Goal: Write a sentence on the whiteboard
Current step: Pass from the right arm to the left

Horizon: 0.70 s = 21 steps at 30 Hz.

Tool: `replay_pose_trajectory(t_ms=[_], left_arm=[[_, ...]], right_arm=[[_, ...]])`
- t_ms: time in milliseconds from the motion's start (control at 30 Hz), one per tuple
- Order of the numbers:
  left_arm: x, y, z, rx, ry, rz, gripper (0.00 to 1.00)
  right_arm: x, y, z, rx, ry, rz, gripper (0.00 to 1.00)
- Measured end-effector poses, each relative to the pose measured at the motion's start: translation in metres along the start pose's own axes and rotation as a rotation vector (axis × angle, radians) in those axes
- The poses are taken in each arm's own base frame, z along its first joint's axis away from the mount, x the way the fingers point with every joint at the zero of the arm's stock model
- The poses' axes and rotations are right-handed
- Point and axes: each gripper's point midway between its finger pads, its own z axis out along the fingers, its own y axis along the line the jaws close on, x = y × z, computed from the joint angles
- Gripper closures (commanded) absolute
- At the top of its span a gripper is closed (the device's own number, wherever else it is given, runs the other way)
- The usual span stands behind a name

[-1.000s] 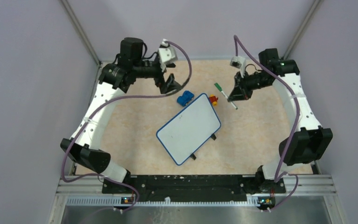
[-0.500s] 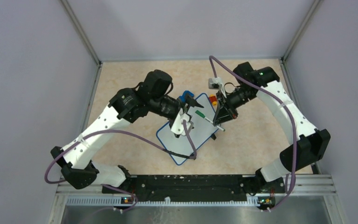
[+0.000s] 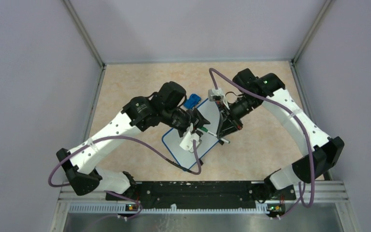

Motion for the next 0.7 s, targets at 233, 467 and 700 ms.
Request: replay_pose_trajectory(t_ms=[233,467,700], left_arm=[[0.003,-0.005,0.003,0.013,0.006,0.019,0.65],[0.001,-0.008,0.0,-0.002,0.011,0.01,1.0],[0.008,-0.002,-0.005,-0.081,0.042,-0.099,1.0]], right_arm=[[-0.001,0.003,0.002,-0.007,0.005,0.002,1.0],[-0.003,0.003,0.001,-0.004,0.001,-0.001,0.8],[-0.019,-0.017,-0.003,0.088,-0.061,0.044,0.18]])
